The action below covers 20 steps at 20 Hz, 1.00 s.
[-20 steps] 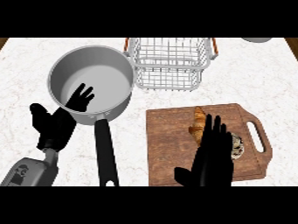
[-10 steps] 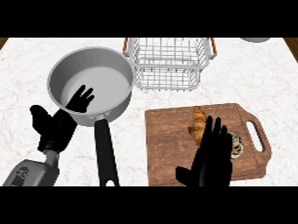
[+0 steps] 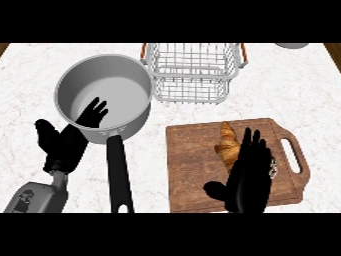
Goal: Pick the croissant from the cutting board and place it in the tiered basket
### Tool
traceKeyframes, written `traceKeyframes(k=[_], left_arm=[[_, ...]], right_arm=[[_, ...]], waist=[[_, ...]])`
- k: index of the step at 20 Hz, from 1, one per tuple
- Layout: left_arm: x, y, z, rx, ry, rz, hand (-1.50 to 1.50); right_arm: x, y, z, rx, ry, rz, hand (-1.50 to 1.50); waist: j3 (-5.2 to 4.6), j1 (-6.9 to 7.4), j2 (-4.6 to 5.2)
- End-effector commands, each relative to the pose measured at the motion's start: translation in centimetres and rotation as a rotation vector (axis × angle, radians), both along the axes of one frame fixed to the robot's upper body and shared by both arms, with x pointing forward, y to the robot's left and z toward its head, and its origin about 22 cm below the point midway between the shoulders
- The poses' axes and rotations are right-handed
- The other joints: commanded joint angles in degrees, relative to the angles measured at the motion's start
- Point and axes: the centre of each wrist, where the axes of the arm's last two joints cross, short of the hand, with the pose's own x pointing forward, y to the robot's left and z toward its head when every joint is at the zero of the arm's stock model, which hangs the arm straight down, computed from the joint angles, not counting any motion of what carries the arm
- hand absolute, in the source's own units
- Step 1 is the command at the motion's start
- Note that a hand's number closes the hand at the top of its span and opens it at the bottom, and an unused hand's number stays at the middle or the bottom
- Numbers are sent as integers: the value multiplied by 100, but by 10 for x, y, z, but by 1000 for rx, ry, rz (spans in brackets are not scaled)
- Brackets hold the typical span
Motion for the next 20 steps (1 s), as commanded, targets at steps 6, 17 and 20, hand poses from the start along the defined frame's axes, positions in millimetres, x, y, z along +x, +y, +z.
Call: traceKeyframes(k=[6, 17, 20], left_arm=[[-2, -11, 9, -35, -26, -39, 0], [8, -18, -6, -23, -25, -54, 0], [8, -19, -1, -23, -37, -54, 0]], right_arm=[[22, -19, -13, 77, 0, -143, -150], [45, -19, -45, 79, 8, -94, -150], [43, -16, -48, 101, 38, 4, 150]], waist=[[10, -11, 8], [9, -9, 19], [10, -5, 16]])
